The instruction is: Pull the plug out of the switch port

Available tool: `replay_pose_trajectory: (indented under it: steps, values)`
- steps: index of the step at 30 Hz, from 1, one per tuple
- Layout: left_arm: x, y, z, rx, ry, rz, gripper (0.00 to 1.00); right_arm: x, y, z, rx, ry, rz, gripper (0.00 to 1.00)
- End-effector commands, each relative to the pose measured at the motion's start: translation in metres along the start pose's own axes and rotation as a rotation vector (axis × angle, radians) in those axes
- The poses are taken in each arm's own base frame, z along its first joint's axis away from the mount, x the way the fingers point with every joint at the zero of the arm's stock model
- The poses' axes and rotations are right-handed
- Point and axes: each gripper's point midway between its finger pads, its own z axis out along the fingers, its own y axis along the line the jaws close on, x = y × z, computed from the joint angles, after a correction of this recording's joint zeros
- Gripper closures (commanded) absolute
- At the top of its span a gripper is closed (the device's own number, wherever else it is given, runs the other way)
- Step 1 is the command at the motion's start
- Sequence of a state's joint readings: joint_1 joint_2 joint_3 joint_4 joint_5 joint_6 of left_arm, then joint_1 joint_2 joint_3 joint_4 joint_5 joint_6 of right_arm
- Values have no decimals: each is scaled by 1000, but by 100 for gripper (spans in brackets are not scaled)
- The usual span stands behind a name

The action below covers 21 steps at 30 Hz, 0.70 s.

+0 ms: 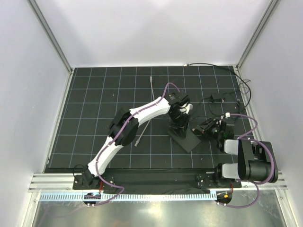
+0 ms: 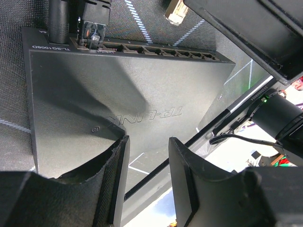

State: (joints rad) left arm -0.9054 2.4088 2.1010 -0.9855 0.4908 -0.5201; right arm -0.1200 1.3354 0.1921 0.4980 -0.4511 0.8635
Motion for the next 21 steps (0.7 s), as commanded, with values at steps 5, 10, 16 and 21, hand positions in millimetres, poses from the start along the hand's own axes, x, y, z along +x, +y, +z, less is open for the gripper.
replay_pose_trajectory:
  steps: [5, 10, 16, 21]
  values:
    - [10, 24, 8, -109, 38, 27, 55, -10, 22, -16, 47, 70, -76, 99]
    - [-4, 16, -12, -135, -34, 90, 54, -13, 38, -37, 122, 148, -111, 99]
    - [-16, 7, -28, -128, -97, 115, 52, -35, 88, -59, 74, 141, -187, 99]
    - [-12, 8, -22, -116, -70, 103, 52, -64, 93, -71, 164, 42, -156, 99]
